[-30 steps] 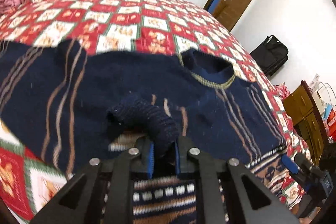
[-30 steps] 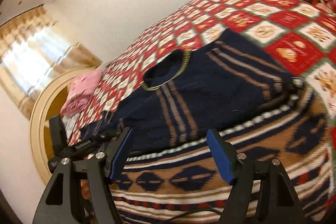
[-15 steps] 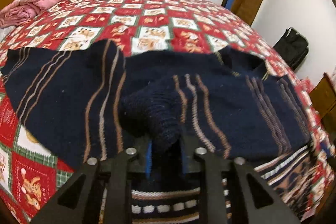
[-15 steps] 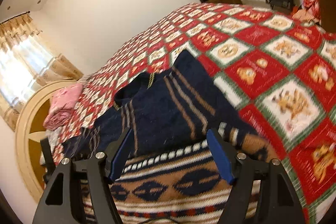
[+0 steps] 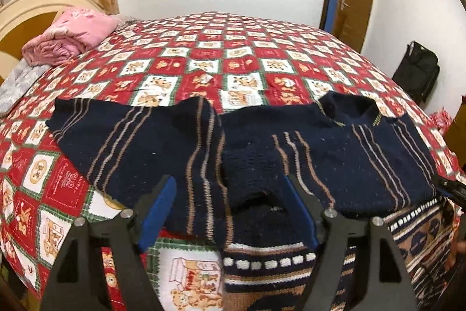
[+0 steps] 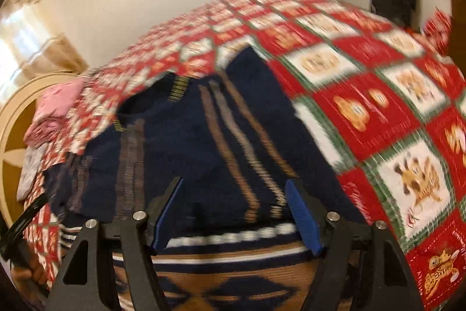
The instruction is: Fold small clothes
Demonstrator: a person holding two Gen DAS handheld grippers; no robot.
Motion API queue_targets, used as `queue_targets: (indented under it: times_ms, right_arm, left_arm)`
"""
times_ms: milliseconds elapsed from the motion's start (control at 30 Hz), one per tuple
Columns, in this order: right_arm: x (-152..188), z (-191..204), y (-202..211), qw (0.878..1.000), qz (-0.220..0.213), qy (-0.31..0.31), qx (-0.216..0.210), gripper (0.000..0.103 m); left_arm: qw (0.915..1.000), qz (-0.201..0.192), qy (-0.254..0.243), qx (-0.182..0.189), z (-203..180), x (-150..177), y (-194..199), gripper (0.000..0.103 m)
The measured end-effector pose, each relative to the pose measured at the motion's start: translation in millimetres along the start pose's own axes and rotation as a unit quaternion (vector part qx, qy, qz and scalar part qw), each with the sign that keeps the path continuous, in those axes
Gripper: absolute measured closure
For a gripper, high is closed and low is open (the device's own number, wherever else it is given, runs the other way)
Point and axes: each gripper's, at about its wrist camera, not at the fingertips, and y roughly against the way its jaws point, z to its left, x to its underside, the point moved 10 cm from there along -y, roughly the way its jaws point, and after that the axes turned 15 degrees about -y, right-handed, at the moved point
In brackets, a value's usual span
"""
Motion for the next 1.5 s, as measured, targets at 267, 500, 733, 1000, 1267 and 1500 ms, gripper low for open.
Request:
queue_targets:
  times_ms: [267, 500, 733, 1000, 1267, 1500]
  right_arm:
    - [-25.0, -78.9, 13.5, 0.994, -0.024, -0.070, 0.084, 0.065]
    - [-50.6, 11.7, 25.6, 0.995, -0.063, 0.064, 0.038, 0.063]
    - [-69.4, 49.7, -72.3, 0.996, 0.008, 0.075, 0.045, 0.063]
    - [-94.6, 25.9, -92.9, 0.995, -0.014, 0.054, 0.085, 0.066]
    - [-45.3, 89.9, -21.0, 0.995, -0.042, 0.086, -0.016, 0.057]
    - [20.4, 132.8, 16.0, 0.991, -0.020, 0.114, -0.067, 0.057]
  left_arm:
    - [0.9995, 0.020, -0.010, 0.023, -27.8, 5.7, -15.8, 0.025]
    - [0.9996, 0.017, -0.021, 0.009, -34.6, -1.2, -18.2, 0.025]
    - [0.9993, 0.025, -0.024, 0.016, -32.2, -1.7, -14.2, 0.023]
    - [0.9950, 0.013, 0.069, -0.072, 96.2, 17.4, 5.4, 0.007]
    - [0.9624, 0.048, 0.217, -0.156, 250.2, 51.6, -17.4, 0.007]
    - [0.9368, 0.077, 0.327, -0.099, 276.2, 63.2, -80.6, 0.009]
